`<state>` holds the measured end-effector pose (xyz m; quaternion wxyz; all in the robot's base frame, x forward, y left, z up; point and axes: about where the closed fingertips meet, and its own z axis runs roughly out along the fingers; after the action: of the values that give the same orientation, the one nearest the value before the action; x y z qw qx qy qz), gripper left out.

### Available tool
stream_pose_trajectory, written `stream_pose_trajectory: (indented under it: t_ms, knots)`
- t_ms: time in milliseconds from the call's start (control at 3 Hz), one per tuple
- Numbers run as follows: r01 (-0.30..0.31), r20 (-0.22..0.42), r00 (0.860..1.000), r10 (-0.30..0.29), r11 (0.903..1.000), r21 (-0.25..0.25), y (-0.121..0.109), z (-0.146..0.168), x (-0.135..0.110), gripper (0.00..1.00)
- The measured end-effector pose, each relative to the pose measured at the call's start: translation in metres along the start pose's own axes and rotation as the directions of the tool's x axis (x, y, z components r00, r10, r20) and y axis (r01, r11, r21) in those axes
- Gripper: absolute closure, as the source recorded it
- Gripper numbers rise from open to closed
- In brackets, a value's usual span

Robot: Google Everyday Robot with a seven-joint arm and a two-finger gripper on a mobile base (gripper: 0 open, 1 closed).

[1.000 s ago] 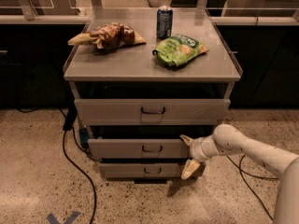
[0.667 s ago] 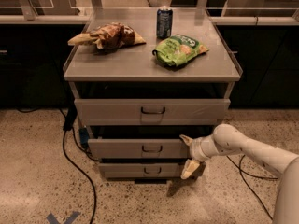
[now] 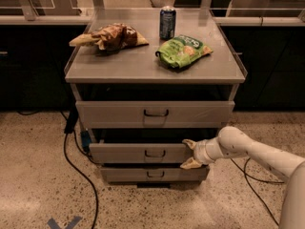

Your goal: Open middle drawer

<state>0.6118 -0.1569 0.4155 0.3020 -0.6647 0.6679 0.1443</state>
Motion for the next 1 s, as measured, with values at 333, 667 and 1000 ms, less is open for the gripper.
stream_pose_trajectory:
  t_ms: [333, 667, 1000]
  knots:
    - [0.0, 0.0, 1.0, 0.0, 1.0, 0.0, 0.0, 0.0, 0.0, 0.74]
    - [0.0, 0.0, 1.0, 0.0, 1.0, 0.0, 0.0, 0.0001, 0.0, 0.97]
    - [0.0, 0.0, 1.0, 0.0, 1.0, 0.0, 0.0001, 0.0001, 0.0, 1.0]
